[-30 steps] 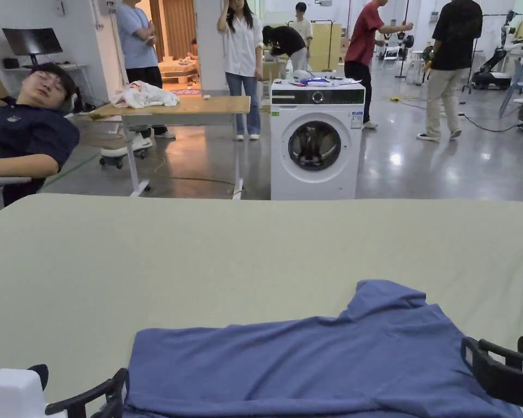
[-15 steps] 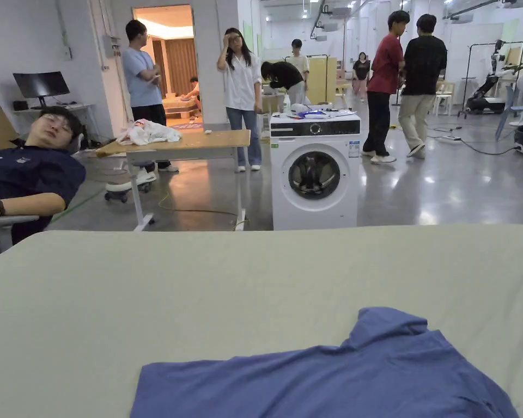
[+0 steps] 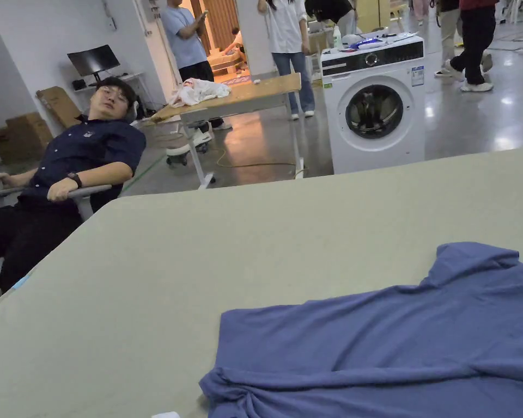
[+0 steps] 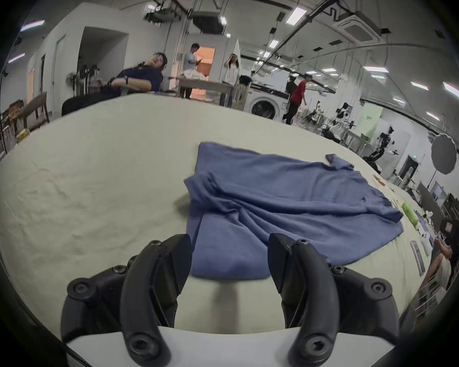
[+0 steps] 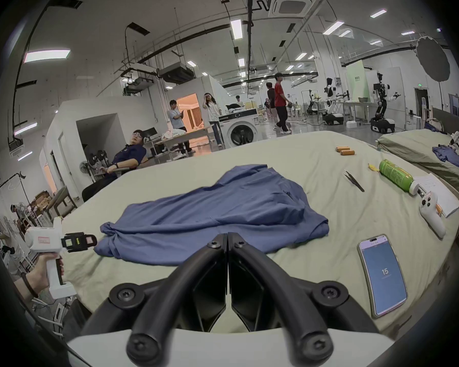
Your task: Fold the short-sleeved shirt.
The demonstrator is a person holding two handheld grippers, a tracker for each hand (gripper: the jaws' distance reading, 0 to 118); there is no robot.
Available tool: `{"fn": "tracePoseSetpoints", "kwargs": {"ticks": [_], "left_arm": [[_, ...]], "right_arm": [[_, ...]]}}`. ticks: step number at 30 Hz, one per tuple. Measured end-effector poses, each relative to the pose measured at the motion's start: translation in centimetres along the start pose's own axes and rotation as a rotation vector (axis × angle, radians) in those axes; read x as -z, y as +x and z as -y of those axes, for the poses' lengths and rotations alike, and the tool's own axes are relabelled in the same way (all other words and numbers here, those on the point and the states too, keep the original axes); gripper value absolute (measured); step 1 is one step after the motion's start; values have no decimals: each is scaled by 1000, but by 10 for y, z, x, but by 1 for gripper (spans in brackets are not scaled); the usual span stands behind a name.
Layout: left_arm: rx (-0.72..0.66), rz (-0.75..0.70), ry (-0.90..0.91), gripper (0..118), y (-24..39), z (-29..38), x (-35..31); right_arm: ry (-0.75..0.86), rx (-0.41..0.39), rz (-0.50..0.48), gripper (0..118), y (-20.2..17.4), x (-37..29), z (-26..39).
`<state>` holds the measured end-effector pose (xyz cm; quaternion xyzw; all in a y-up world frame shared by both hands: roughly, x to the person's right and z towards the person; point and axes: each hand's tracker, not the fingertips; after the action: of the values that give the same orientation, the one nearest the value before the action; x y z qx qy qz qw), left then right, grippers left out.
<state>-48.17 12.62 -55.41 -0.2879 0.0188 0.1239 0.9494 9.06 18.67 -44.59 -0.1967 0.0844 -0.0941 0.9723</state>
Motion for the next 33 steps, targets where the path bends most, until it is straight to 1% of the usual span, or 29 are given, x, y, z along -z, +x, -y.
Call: {"fn": "tracePoseSetpoints", "kwargs": {"ticks": [2,3,4,5,6,7,10,11,13,14,15,17,18,20,22,23,24,25,26,27,28,29,30,31,32,33], "left_arm": [[-12,20,-19,61,-3,4,22],[-6,28,-43,44,-2,5,32],[-3,30,-66,24,3,7,38],[16,-5,-119,5,7,9,48],[51,-40,-157,3,14,10,56],[65,-36,-160,2,18,8,59],[53,-38,-196,2,17,2,63],[41,-29,-205,2,14,1,65],[18,-17,-226,2,9,0,66],[18,-16,-236,2,10,-1,68],[34,-22,-244,2,14,-3,69],[69,-34,-257,2,19,-4,71],[83,-38,-262,2,21,-5,71],[100,-42,-265,2,24,-6,70],[105,-44,-267,2,25,-7,71],[107,-45,-268,2,26,-7,71],[112,-47,-268,2,24,-7,72],[117,-50,-266,2,25,-6,71],[121,-52,-263,2,26,-6,71],[139,-67,-246,1,26,-8,69],[141,-60,-250,0,23,-11,68],[125,-43,-246,0,19,-16,64],[113,-21,-233,0,15,-20,58],[104,-26,-230,0,11,-24,49],[141,-64,-191,0,9,-31,36],[182,-81,-164,0,8,-38,23]], "right_arm": [[-22,-4,19,0,4,2,2],[-32,-4,27,0,6,2,3],[-37,-2,33,0,7,3,3],[-41,-1,40,0,9,3,3],[-45,-1,48,0,14,5,5],[-49,-3,59,0,19,7,6],[-75,-46,96,0,29,22,-2],[-81,-61,108,6,32,28,-7],[-95,-58,127,59,42,47,-21],[-129,-35,133,78,55,62,-25],[-171,-4,130,86,66,79,-29],[-214,43,162,85,84,112,-34],[-235,62,197,85,95,130,-34],[-285,78,251,85,114,165,-31],[-370,69,304,83,132,198,-21],[-428,88,320,81,137,208,-16],[-483,109,303,65,141,213,-9],[-450,87,302,50,136,209,-7],[-434,22,304,42,128,201,-12],[-451,15,248,5,124,198,-17],[-435,74,205,6,122,196,-18],[-419,38,283,6,120,194,-20],[-396,-2,316,6,115,187,-24],[-386,19,336,6,112,181,-28],[-396,48,348,6,110,176,-31],[-378,60,345,6,107,168,-34]]}}
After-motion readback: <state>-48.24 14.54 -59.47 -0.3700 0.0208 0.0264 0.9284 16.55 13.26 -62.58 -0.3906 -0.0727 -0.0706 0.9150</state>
